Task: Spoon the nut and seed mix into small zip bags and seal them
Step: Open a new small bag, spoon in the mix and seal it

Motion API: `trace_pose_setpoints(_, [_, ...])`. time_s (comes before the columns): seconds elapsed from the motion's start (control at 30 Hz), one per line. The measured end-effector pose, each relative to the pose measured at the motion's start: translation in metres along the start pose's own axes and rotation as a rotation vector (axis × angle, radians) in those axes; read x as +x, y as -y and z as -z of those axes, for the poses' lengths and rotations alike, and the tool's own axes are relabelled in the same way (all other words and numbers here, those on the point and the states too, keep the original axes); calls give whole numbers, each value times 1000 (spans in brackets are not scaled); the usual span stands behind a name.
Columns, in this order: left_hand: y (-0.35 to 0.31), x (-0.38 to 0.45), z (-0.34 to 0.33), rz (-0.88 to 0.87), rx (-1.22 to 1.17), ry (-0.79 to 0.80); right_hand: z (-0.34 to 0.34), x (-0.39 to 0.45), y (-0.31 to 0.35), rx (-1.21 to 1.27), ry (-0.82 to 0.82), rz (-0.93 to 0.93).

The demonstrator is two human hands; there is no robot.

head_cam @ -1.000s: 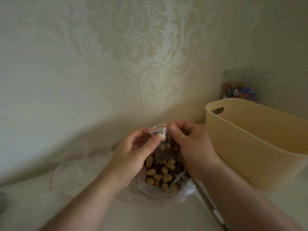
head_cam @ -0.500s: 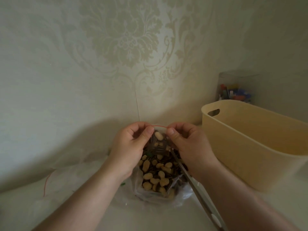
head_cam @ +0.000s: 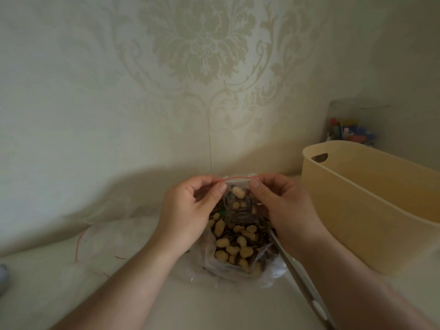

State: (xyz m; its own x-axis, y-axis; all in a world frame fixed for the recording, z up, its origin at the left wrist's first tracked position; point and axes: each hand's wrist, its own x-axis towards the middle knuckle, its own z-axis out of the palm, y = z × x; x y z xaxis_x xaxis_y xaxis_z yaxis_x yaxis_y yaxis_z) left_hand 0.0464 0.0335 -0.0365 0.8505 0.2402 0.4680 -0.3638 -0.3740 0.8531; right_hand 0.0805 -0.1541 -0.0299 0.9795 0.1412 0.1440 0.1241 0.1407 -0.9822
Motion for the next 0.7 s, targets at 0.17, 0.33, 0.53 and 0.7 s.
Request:
trace_pose_setpoints(0.17, [0, -1, -3, 32, -108, 9, 1, -1, 1, -11, -1, 54])
trace_pose_setpoints(0.33, [1, 0, -4, 82, -177, -17, 0, -5, 5, -15, 0, 77])
trace_pose_setpoints(0.53, [4, 0, -4, 113, -201, 1, -1, -8, 9, -22, -5, 66])
trace_pose_setpoints(0.7, [4, 0, -4, 118, -188, 12, -2, -10, 10, -24, 2, 101])
